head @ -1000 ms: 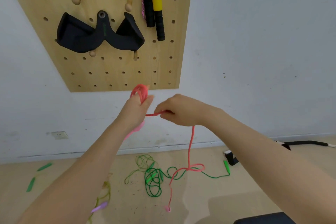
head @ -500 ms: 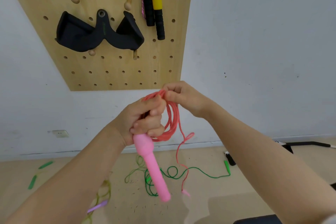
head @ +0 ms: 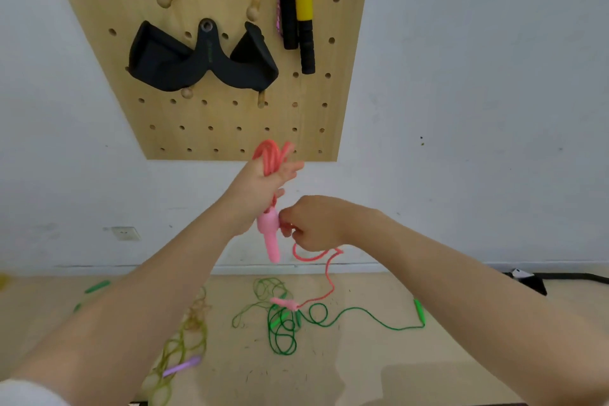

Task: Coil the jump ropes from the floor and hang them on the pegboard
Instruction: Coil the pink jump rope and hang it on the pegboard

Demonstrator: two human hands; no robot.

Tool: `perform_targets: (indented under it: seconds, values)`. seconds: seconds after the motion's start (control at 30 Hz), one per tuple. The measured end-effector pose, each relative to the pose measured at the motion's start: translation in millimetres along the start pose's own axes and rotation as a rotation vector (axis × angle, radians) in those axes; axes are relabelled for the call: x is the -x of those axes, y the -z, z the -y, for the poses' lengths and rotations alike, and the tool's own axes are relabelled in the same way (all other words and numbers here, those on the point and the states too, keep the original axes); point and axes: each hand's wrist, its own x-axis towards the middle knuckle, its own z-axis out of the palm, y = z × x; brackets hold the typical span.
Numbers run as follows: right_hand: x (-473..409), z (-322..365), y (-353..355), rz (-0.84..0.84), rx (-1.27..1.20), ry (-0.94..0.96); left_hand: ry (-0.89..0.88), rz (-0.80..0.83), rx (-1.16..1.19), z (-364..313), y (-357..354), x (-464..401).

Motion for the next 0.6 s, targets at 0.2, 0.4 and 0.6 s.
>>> perform_targets:
  seconds: [0.2,0.4,0.6]
  values:
    - [20.8,-10.6,43.1,-0.304,0.011,0.075,0.063,0.109,-0.105,14.9,-16.6,18.2]
    - [27.6,-37.5,44.2,-0.496,-0.646,-0.053,0.166,0.271,0.447,-0.1,-14.5,22.8]
    - [18.5,-61.6,9.1,-0.469,-1.136,-0.006,0.189,0.863,0.917,0.2,-3.9,27.0]
